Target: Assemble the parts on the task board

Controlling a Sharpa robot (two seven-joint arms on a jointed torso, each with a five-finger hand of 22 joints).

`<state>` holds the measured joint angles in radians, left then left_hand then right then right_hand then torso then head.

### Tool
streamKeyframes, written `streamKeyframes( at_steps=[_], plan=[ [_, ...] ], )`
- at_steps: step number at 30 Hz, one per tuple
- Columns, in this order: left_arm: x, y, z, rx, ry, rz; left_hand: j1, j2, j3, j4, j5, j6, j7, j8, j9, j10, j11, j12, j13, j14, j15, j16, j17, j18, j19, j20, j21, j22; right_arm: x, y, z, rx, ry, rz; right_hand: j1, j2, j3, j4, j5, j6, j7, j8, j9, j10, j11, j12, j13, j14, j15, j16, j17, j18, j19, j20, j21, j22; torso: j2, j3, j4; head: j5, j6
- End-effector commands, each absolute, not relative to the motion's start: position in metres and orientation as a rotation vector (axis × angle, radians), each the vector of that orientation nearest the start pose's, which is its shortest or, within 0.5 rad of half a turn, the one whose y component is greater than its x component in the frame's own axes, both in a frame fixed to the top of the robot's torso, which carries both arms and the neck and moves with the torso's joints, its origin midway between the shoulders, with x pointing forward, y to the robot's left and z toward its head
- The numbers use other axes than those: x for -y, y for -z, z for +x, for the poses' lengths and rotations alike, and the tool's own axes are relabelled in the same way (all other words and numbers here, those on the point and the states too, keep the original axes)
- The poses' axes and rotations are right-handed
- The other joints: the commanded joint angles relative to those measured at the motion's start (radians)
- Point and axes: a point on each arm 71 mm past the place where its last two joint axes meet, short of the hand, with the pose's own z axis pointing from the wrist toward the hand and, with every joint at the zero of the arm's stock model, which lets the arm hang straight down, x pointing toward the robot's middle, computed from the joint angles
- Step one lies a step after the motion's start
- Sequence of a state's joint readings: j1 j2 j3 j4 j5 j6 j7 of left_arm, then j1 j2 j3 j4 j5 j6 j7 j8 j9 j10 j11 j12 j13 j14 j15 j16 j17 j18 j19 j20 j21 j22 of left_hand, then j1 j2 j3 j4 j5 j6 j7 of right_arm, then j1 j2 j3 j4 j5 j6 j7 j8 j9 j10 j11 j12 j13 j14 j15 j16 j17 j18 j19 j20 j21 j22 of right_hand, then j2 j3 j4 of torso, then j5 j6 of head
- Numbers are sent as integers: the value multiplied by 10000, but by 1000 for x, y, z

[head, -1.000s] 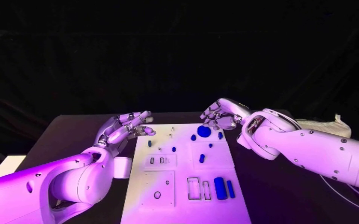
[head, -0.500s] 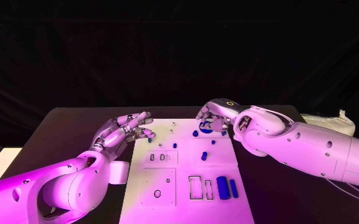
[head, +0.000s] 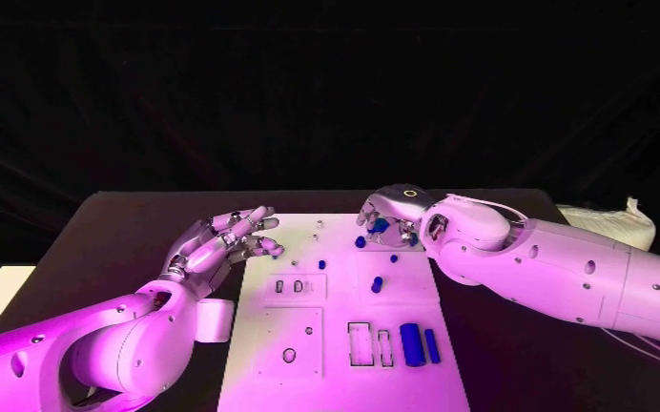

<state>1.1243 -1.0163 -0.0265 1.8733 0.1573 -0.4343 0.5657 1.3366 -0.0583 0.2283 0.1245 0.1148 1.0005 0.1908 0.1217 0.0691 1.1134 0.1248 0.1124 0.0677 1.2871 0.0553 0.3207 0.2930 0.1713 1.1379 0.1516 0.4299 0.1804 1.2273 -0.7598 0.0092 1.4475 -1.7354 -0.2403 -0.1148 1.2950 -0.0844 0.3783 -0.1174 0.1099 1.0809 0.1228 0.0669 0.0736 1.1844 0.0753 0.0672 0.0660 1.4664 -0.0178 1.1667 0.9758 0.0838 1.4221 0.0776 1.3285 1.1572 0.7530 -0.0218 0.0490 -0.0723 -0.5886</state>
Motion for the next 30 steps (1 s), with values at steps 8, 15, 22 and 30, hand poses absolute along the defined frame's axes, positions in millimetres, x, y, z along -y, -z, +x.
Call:
streamKeyframes(
  at_steps=[8,15,22,30],
  plan=[
    [-202,168,410,-12794,17011,-12691,-36,-40,34,-41,-36,21,71,-64,-12,-18,56,-59,-7,-57,0,-20,25,86,-67,36,35,0,170,164,510,-15881,-4345,-4892,37,-133,49,122,-42,-21,17,-9,26,-106,-10,-51,-14,359,69,138,106,-93,39,35,104,90,183,10,53,39,-50],
    [-202,168,410,-12812,17003,-12702,-40,-42,36,-48,-36,17,74,-75,-13,-21,59,-73,-7,-61,3,-22,42,86,-69,38,36,-1,169,164,511,-15872,-4297,-4924,48,-125,86,169,-46,6,29,-2,34,-90,-10,-44,-12,359,70,201,163,-100,46,39,151,150,246,-14,102,-2,-50],
    [-202,168,410,-12827,16982,-12714,-53,-43,41,-65,-37,3,86,-104,-15,-36,68,-108,-6,-69,8,-23,84,86,-74,43,40,-1,167,165,512,-15966,-4271,-4985,54,-108,124,220,-42,26,33,0,40,-77,-10,-42,-11,355,73,240,186,-105,47,43,186,192,291,-25,110,8,-79],
    [-202,168,410,-12845,16977,-12722,-59,-42,45,-76,-37,-5,92,-120,-16,-43,73,-128,-6,-73,12,-24,109,87,-76,46,42,0,166,166,513,-16090,-4214,-5028,63,-78,190,309,-16,78,35,11,54,-36,-17,-34,-8,357,69,346,286,-116,55,49,254,280,310,-39,129,-7,-114]
  ],
)
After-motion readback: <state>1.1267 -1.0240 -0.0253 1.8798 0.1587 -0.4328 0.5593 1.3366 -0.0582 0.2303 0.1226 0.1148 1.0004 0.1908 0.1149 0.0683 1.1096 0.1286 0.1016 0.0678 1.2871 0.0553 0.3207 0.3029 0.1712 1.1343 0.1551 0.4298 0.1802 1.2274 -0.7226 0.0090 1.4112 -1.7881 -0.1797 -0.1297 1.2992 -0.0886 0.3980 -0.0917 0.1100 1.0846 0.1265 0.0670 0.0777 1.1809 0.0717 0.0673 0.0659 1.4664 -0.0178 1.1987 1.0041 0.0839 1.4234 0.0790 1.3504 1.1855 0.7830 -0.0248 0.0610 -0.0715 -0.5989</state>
